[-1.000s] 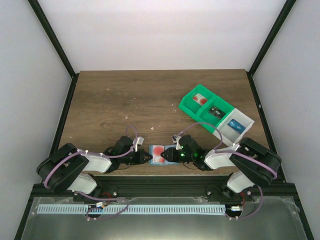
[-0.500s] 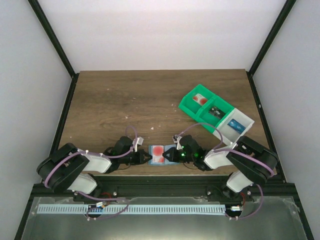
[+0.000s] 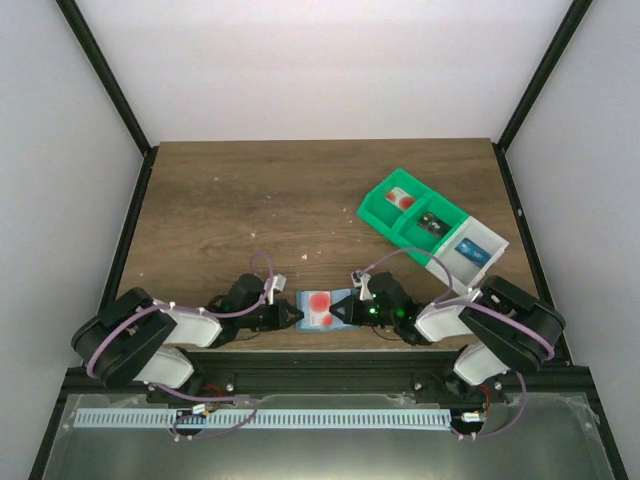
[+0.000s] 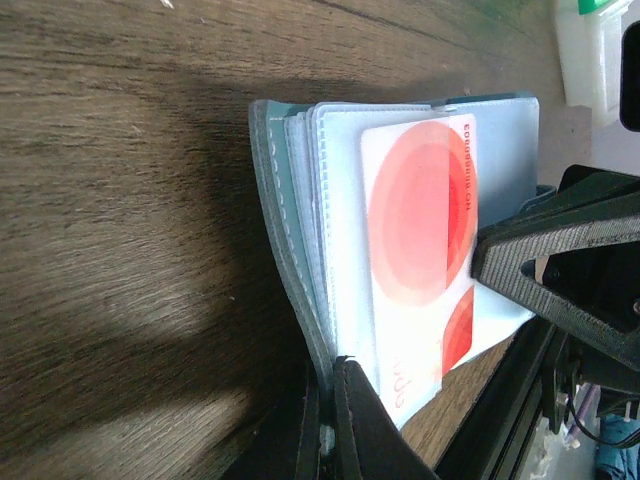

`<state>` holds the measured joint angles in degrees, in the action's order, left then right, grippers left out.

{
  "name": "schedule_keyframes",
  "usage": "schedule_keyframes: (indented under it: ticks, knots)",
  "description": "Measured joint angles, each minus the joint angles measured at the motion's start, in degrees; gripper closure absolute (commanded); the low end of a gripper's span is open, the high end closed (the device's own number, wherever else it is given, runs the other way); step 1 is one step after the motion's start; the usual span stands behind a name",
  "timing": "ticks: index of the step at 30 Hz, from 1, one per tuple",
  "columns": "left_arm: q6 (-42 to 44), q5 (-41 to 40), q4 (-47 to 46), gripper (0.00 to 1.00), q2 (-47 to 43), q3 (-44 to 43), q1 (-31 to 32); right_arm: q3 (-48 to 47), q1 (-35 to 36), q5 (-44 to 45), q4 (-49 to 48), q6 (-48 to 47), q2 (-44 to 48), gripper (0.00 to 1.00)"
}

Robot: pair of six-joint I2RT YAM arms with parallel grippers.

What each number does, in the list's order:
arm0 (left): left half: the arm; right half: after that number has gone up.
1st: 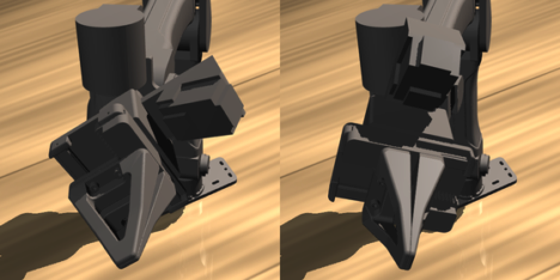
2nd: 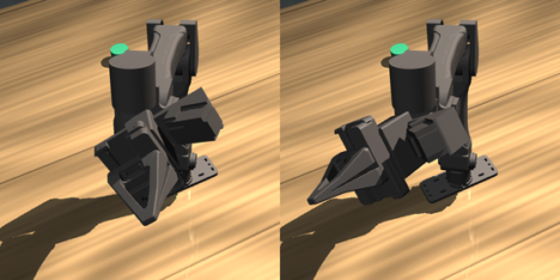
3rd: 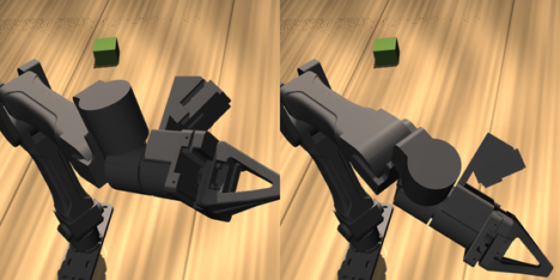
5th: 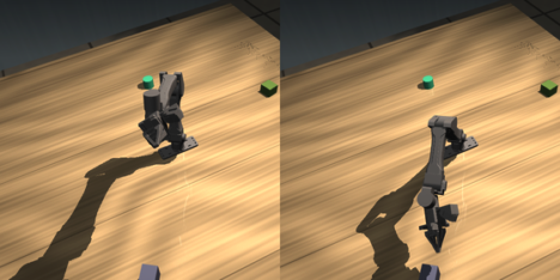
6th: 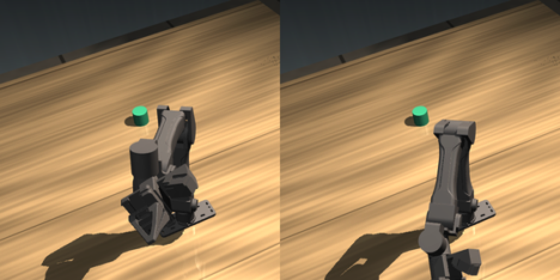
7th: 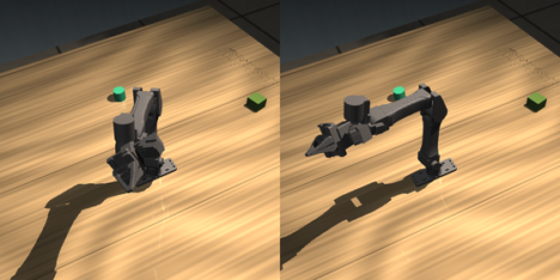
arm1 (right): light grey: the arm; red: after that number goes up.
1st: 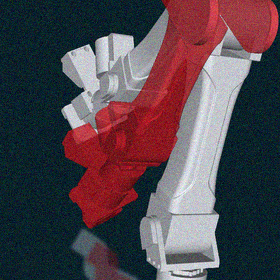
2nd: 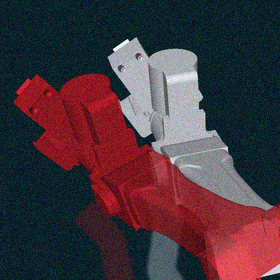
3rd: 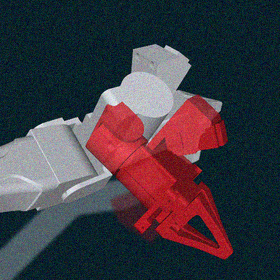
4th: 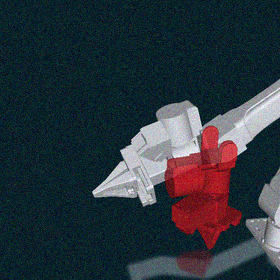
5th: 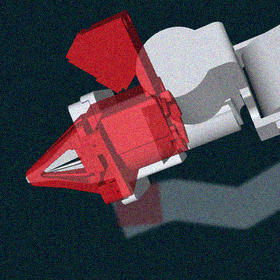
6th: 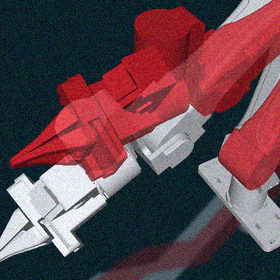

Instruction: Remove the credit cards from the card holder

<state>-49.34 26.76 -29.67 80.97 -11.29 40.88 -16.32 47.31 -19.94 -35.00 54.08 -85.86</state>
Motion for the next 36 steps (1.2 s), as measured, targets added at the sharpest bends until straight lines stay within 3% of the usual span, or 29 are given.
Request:
schedule_keyframes:
  ticks: [12,26,28,32,36]
  knots:
    - [-0.3,-0.9,0.7,1.00,-0.8,0.2,0.1,1.5,-0.7,0.1,0.3,-0.4,3.1,0.99]
    - [-1.6,-4.7,6.6,0.94,-7.2,0.2,0.2,5.9,-2.7,1.1,6.3,-1.1,16.0,1.00]
    - [-1.6,-4.9,7.2,0.87,-7.1,-0.2,0.2,5.6,-2.8,1.0,7.2,-1.6,15.8,1.00]
    - [-1.1,-5.2,8.2,0.62,-5.6,-1.0,0.2,4.5,-2.9,0.8,8.2,-2.2,13.8,0.99]
    - [-1.4,-5.6,8.4,0.53,-6.4,-1.4,0.3,3.8,-2.9,0.9,8.6,-2.2,12.6,1.00]
